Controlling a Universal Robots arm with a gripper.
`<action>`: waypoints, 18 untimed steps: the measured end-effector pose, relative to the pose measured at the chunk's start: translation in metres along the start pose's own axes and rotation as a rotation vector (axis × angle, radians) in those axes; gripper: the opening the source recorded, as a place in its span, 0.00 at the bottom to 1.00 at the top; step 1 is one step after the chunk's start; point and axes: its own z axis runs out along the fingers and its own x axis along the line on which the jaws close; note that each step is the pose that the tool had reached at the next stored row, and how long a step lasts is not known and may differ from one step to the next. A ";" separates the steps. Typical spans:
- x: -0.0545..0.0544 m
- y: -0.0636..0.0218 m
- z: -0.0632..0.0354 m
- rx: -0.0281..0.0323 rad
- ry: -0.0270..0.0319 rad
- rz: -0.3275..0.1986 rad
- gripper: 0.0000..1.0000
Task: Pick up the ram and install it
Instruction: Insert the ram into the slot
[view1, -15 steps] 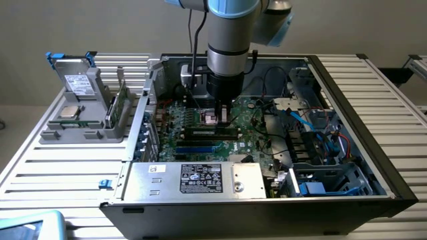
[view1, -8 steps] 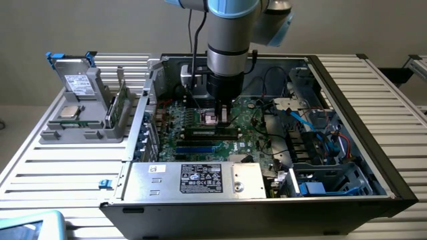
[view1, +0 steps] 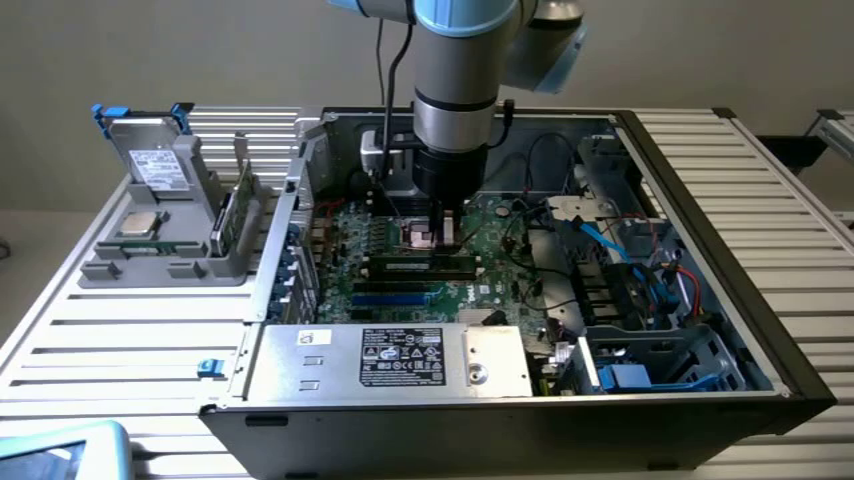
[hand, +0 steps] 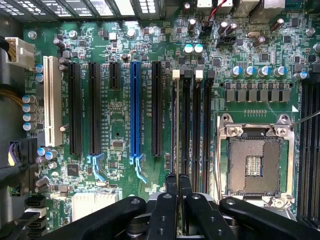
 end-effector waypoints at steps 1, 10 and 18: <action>0.000 0.0000 0.0000 0.0006 -0.0001 0.000 0.13; 0.000 0.0008 0.0012 0.0055 -0.0001 0.000 0.13; 0.000 0.0019 0.0020 0.0089 0.0000 0.000 0.13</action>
